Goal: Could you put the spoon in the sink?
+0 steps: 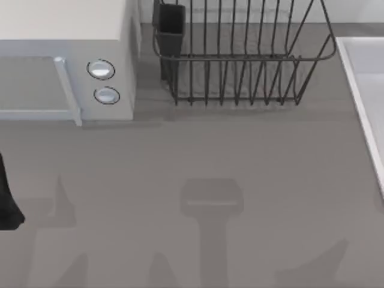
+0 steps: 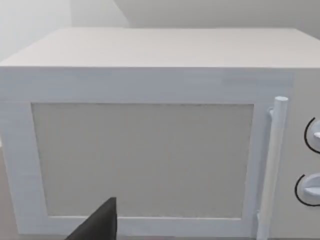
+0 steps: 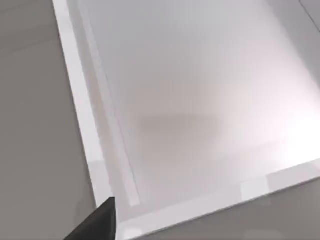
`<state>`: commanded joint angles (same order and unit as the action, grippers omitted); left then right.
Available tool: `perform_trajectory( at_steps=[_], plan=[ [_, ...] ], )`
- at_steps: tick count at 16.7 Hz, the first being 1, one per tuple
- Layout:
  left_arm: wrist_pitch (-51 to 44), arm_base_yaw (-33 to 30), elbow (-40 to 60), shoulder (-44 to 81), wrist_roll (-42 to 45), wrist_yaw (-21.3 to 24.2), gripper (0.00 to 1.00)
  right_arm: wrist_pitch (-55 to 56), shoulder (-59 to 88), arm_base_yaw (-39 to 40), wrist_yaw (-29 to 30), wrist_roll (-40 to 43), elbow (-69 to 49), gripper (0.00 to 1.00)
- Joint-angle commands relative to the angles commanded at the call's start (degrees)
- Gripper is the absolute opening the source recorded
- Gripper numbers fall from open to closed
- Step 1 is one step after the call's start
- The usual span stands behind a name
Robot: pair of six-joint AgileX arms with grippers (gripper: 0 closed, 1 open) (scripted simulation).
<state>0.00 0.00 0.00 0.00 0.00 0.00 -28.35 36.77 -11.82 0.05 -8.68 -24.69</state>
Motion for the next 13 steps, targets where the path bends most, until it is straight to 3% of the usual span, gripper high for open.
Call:
perform_trajectory(
  at_steps=[7,13],
  plan=[
    [0.0,0.0,0.0,0.0,0.0,0.0,1.0,-23.4,33.6,-9.7,0.0,-7.1,-20.2,1.0],
    [0.0,0.0,0.0,0.0,0.0,0.0,1.0,-31.7,45.1,-13.2,0.1,-9.7,-27.5,1.0]
  ],
)
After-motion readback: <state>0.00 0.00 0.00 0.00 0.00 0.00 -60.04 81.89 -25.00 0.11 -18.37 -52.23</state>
